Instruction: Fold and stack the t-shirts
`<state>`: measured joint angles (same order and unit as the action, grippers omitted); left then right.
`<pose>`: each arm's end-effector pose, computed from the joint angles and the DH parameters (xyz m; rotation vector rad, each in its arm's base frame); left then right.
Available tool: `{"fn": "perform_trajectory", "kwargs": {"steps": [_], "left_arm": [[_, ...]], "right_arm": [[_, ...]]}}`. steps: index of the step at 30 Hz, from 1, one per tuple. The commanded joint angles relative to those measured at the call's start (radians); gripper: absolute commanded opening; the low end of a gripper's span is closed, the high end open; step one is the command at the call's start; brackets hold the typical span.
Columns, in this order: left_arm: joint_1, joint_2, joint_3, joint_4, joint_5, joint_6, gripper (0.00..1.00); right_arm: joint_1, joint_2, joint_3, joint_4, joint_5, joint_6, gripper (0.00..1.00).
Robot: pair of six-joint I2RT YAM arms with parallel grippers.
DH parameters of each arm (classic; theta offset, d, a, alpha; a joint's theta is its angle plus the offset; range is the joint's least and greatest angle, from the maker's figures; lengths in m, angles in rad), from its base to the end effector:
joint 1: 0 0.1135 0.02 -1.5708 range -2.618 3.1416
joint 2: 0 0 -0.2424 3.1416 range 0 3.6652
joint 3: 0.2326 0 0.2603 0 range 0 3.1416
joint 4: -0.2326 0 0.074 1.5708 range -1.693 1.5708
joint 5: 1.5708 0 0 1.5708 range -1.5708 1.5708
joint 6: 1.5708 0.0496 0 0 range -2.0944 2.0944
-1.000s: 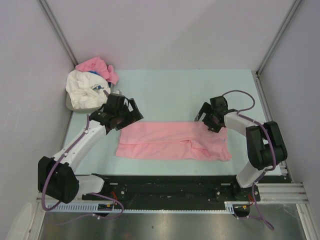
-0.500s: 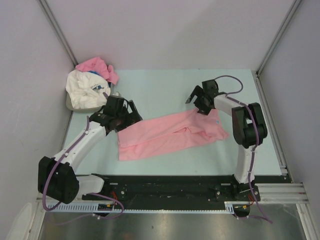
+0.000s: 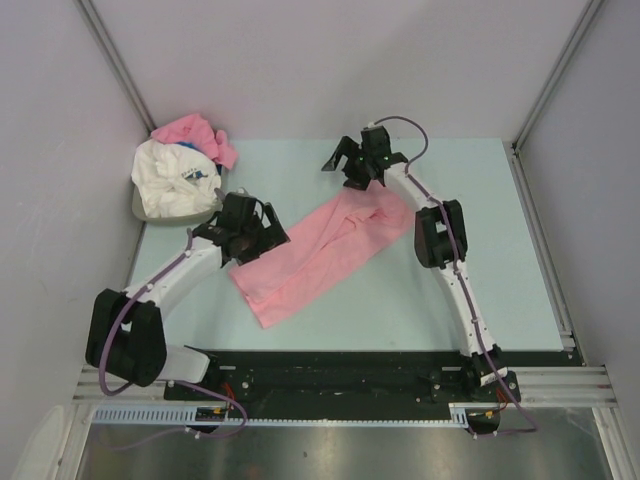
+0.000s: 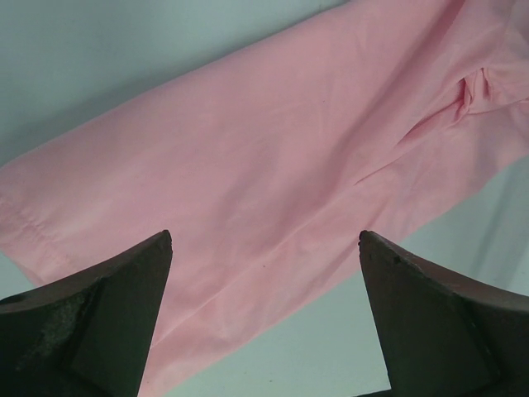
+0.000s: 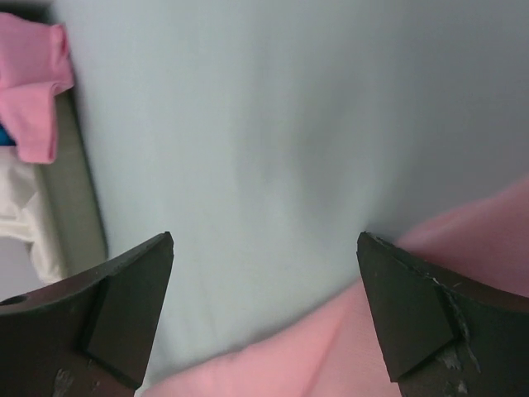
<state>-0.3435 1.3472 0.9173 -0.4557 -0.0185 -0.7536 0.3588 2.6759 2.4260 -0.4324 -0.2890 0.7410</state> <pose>0.2825 -0.1001 0.2031 -0.5194 2.4569 -0.4472 0.5486 0.2208 0.1412 0.2900 2.3662 0.8866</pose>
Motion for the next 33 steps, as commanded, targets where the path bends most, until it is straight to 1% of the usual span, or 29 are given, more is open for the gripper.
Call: {"fn": "perform_trajectory", "kwargs": {"steps": [1, 3, 4, 5, 7, 8, 9, 11, 13, 14, 15, 17, 21, 22, 24, 27, 30, 33], "left_arm": [[0.003, 0.046, 0.026, 0.072, 0.005, -0.010, 1.00], [0.003, 0.050, 0.029, 0.077, -0.008, 0.000, 1.00], [0.001, 0.056, 0.029, 0.069, -0.011, 0.005, 1.00], [0.001, 0.058, 0.029, 0.068, -0.008, 0.008, 1.00], [-0.003, 0.056, 0.012, 0.068, -0.008, 0.011, 1.00], [-0.006, 0.052, 0.003, 0.074, -0.003, 0.013, 1.00], [-0.008, 0.052, -0.021, 0.081, -0.001, 0.014, 1.00], [-0.014, 0.064, -0.050, 0.089, 0.005, 0.019, 1.00], [-0.020, 0.075, -0.070, 0.104, 0.014, 0.019, 1.00], [-0.023, 0.078, -0.081, 0.120, 0.041, 0.020, 1.00], [-0.026, 0.085, -0.106, 0.129, 0.043, 0.020, 1.00], [-0.035, 0.095, -0.135, 0.167, 0.058, 0.022, 1.00], [-0.041, 0.145, -0.156, 0.213, 0.083, 0.022, 1.00], [-0.045, 0.165, -0.158, 0.228, 0.087, 0.025, 1.00], [-0.049, 0.185, -0.159, 0.229, 0.074, 0.028, 1.00], [-0.060, 0.213, -0.185, 0.241, 0.078, 0.025, 1.00], [-0.109, 0.202, -0.239, 0.270, 0.089, -0.006, 1.00], [-0.190, 0.170, -0.291, 0.278, 0.080, -0.062, 1.00]], "right_arm": [[0.011, -0.014, 0.006, 0.122, -0.128, 0.077, 1.00], [0.002, -0.101, -0.077, 0.193, -0.113, 0.075, 1.00], [-0.003, -0.150, -0.120, 0.255, -0.087, 0.064, 1.00], [-0.006, -0.265, -0.224, 0.285, -0.072, 0.040, 1.00], [-0.015, -0.376, -0.328, 0.355, -0.039, 0.012, 1.00], [-0.017, -0.480, -0.369, 0.366, -0.033, 0.000, 1.00], [-0.020, -0.519, -0.418, 0.356, -0.026, -0.030, 1.00], [-0.018, -0.627, -0.450, 0.302, -0.001, -0.069, 1.00], [-0.008, -0.700, -0.501, 0.244, 0.042, -0.129, 1.00], [-0.004, -0.732, -0.534, 0.239, 0.053, -0.144, 1.00], [-0.001, -0.805, -0.600, 0.233, 0.063, -0.159, 1.00], [0.003, -0.873, -0.680, 0.241, 0.089, -0.167, 1.00], [0.020, -1.001, -0.817, 0.196, 0.142, -0.195, 1.00], [0.026, -1.058, -0.876, 0.201, 0.166, -0.206, 1.00], [0.037, -1.111, -0.933, 0.204, 0.188, -0.209, 1.00], [0.043, -1.168, -0.981, 0.167, 0.212, -0.218, 1.00], [0.045, -1.189, -0.996, 0.117, 0.238, -0.229, 1.00], [0.048, -1.200, -1.001, 0.080, 0.251, -0.236, 1.00]]}}
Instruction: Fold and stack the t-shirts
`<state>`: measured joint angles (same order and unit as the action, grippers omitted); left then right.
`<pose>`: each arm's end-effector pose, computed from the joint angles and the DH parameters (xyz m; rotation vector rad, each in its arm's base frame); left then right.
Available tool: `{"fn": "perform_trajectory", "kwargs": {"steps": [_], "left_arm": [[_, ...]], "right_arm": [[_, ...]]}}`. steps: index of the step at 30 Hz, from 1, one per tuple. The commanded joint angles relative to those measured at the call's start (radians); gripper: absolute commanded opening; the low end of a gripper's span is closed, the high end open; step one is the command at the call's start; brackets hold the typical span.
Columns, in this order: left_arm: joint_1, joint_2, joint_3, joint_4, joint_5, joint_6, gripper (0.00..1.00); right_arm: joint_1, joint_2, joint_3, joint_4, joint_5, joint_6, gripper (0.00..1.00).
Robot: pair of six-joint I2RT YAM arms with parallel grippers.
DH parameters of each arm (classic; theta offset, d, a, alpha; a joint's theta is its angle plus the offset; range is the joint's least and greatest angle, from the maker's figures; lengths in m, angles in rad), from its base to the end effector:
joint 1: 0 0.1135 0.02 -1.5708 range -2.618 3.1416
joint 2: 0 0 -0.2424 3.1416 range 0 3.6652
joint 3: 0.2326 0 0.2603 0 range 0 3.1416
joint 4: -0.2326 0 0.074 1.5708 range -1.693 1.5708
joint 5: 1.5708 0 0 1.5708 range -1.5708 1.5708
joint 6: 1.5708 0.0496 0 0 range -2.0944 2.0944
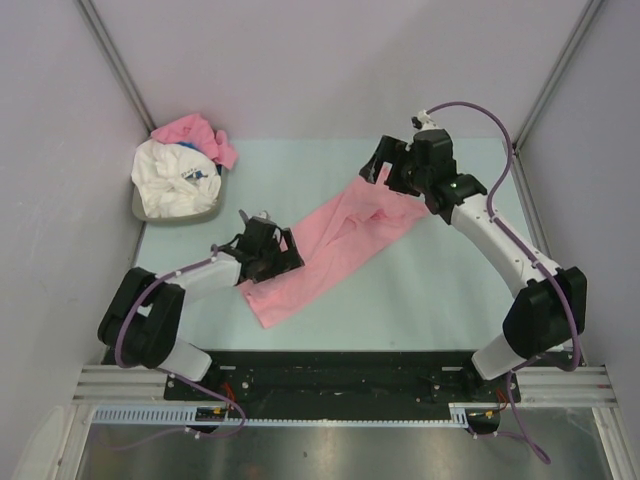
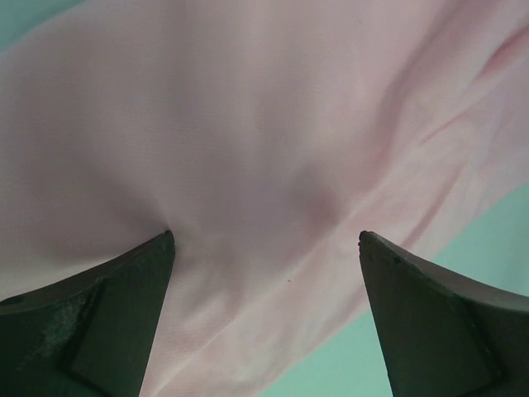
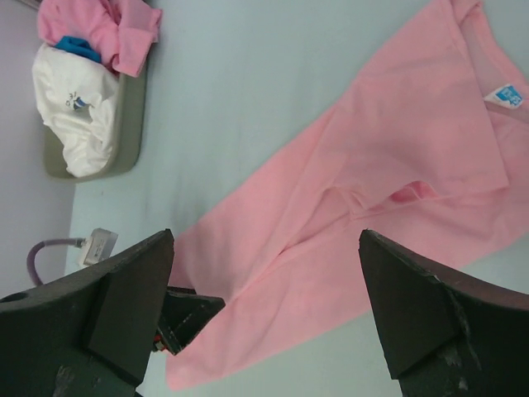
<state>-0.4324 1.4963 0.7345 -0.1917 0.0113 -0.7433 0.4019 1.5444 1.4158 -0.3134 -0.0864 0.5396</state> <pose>0.2705 -0.1255 0.1230 -0.3970 2.5637 -0.4709 0.3518 0.1542 0.3300 0.0862 2.0770 0.6767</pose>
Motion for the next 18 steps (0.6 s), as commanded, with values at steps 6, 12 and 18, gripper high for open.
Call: {"fn": "perform_trajectory", "kwargs": {"steps": [6, 12, 18], "left_arm": [[-0.327, -0.057, -0.179, 0.024, 0.023, -0.269, 1.00], [-0.555, -0.068, -0.129, -0.035, -0.042, -0.405, 1.00], [-0.736, 0.053, 0.101, -0.078, -0.053, -0.441, 1.00]], "right_arm": [[0.005, -0.104, 0.008, -0.114, 0.086, -0.041, 1.00], [-0.002, -0.155, 0.008, -0.170, 0.131, -0.041, 1.00], [-0.023, -0.210, 0.006, -0.217, 0.146, -0.056, 1.00]]}}
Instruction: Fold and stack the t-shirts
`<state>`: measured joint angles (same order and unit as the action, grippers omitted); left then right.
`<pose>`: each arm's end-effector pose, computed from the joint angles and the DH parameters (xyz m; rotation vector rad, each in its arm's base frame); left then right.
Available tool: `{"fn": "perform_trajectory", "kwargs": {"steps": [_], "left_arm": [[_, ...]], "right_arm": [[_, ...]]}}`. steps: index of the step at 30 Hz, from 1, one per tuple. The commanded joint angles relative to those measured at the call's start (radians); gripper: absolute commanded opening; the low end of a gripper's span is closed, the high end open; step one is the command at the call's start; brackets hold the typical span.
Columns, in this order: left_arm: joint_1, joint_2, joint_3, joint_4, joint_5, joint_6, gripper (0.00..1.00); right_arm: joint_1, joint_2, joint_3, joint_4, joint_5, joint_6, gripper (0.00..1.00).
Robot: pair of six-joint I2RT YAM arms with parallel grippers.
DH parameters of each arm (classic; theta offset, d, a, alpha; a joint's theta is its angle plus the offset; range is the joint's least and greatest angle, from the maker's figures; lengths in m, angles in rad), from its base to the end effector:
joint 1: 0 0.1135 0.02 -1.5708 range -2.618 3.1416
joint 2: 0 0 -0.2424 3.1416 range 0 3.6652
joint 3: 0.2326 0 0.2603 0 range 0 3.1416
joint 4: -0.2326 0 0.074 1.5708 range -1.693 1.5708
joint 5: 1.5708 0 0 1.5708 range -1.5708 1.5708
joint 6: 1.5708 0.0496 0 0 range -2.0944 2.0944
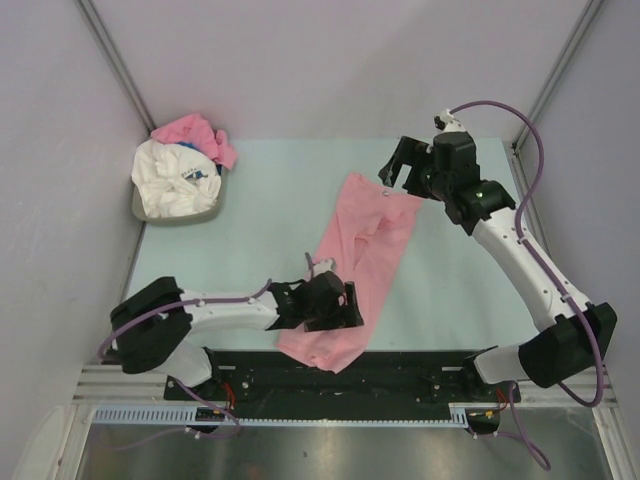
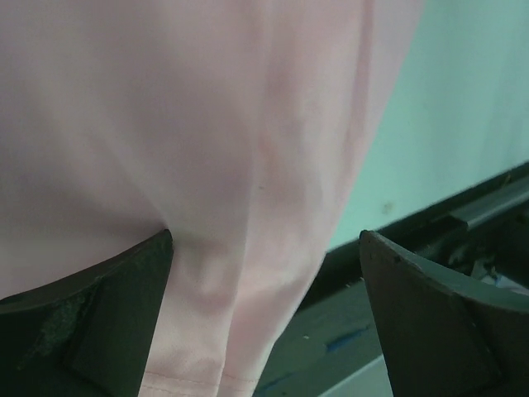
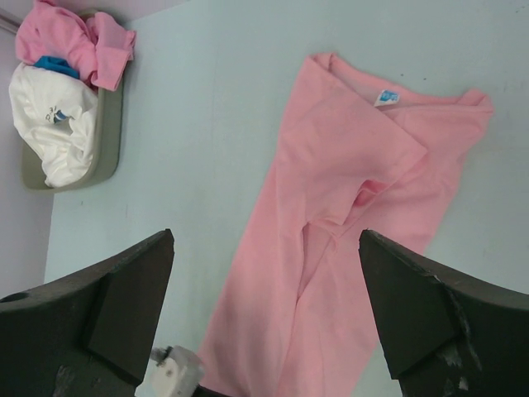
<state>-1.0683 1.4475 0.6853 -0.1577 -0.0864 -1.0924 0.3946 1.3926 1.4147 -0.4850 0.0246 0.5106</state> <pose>0.1432 -0.2517 0.1244 -0.0710 2.6648 -0.7392 0.3139 0.1294 0.3625 0.1362 2.0725 0.5388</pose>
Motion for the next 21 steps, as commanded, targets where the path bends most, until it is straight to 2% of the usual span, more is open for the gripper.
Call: {"fn": "perform_trajectory", "kwargs": {"steps": [1, 2, 5, 8, 11, 13, 17, 21], "left_arm": [[-0.134, 0.128, 0.198, -0.129, 0.043, -0.087, 1.00], [-0.148, 0.180, 0.285, -0.143, 0.043, -0.080, 1.00], [-0.179, 0.241, 0.420, -0.177, 0.046, -0.055, 1.00], [-0.179, 0.241, 0.524, -0.235, 0.028, -0.025, 1.00], [-0.167, 0.185, 0.611, -0.367, -0.073, 0.040, 1.00], [-0.125, 0.104, 0.611, -0.430, -0.085, 0.083, 1.00], [0.000, -0.082, 0.476, -0.448, -0.070, 0.135, 1.00], [0.210, -0.248, 0.340, -0.447, -0.024, 0.192, 1.00]], "right_arm": [[-0.020, -0.064, 0.007, -0.052, 0.034, -0.027, 1.00], [-0.025, -0.069, 0.007, -0.058, 0.034, -0.027, 1.00], [-0.037, -0.057, 0.006, -0.079, 0.028, -0.033, 1.00], [-0.045, -0.018, 0.007, -0.092, 0.012, -0.049, 1.00], [-0.048, 0.055, -0.005, -0.098, -0.008, -0.052, 1.00], [-0.053, 0.112, -0.022, -0.073, -0.043, -0.049, 1.00], [-0.063, 0.229, -0.026, 0.037, -0.123, -0.044, 1.00], [-0.085, 0.328, -0.023, 0.161, -0.222, -0.006, 1.00]]}}
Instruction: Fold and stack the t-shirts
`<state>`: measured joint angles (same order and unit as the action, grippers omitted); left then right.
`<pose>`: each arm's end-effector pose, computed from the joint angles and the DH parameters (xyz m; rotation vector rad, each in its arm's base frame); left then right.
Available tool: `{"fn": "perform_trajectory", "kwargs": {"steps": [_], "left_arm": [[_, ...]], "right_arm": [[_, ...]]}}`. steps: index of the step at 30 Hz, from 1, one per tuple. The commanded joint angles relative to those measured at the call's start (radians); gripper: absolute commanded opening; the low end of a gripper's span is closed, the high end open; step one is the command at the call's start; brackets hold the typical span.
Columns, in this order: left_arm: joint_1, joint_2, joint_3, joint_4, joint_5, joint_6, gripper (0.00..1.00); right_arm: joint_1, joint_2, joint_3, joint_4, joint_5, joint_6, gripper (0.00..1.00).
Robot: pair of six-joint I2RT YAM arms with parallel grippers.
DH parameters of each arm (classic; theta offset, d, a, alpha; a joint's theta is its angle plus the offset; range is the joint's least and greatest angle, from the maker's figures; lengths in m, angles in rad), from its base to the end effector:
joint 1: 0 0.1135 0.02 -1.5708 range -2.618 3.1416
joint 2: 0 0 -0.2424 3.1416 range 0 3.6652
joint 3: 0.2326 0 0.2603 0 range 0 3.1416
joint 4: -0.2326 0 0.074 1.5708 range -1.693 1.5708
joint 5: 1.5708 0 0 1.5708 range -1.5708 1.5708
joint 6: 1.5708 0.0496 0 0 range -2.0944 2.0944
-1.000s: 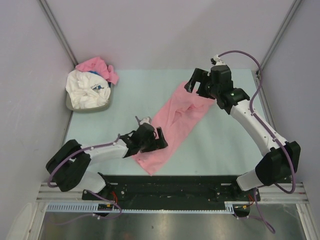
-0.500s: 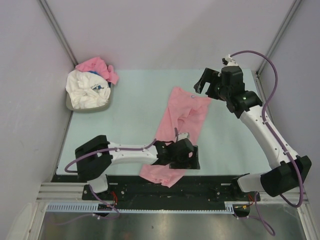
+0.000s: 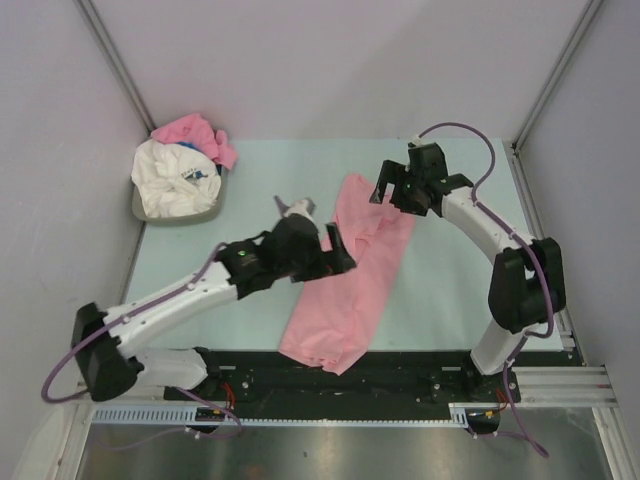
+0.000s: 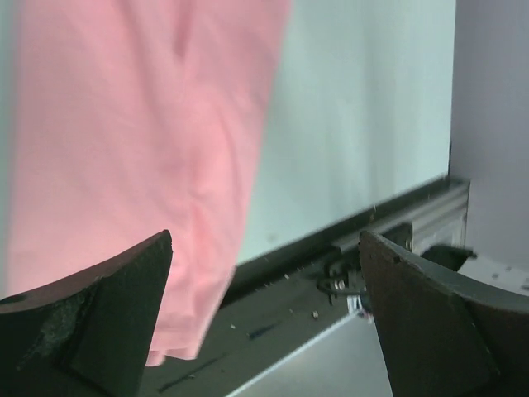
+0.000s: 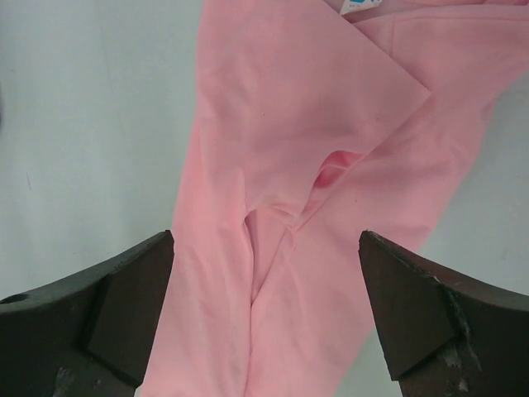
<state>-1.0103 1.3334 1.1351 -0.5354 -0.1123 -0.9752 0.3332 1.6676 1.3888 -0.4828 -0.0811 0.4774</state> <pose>0.1720 -0.2636 0.2755 -0.0183 2.4658 -0.8427 0.3699 0.1323 0.2576 0.1304 2.3797 0.4912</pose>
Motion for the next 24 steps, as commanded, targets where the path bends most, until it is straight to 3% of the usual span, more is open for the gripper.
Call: {"fn": "perform_trajectory", "kwargs": {"steps": [1, 5, 9, 12, 24], "left_arm": [[0.186, -0.179, -0.136, -0.060, 0.009, 0.091, 0.99], [0.331, -0.241, -0.248, -0.064, 0.040, 0.133, 1.00], [0.449, -0.269, -0.325, -0.028, 0.103, 0.151, 1.00], [0.473, -0.263, -0.359, -0.005, 0.105, 0.159, 1.00], [0.492, -0.165, -0.385, 0.075, 0.175, 0.173, 1.00]], "right_arm": [[-0.028, 0.088, 0.003, 0.186, -0.132, 0.035, 1.00], [-0.037, 0.188, 0.050, 0.283, -0.207, 0.084, 1.00], [-0.039, 0.294, 0.150, 0.188, -0.155, 0.078, 1.00], [-0.045, 0.333, 0.161, 0.170, -0.072, 0.070, 1.00], [-0.082, 0.435, 0.245, 0.139, -0.062, 0.036, 0.88]]}}
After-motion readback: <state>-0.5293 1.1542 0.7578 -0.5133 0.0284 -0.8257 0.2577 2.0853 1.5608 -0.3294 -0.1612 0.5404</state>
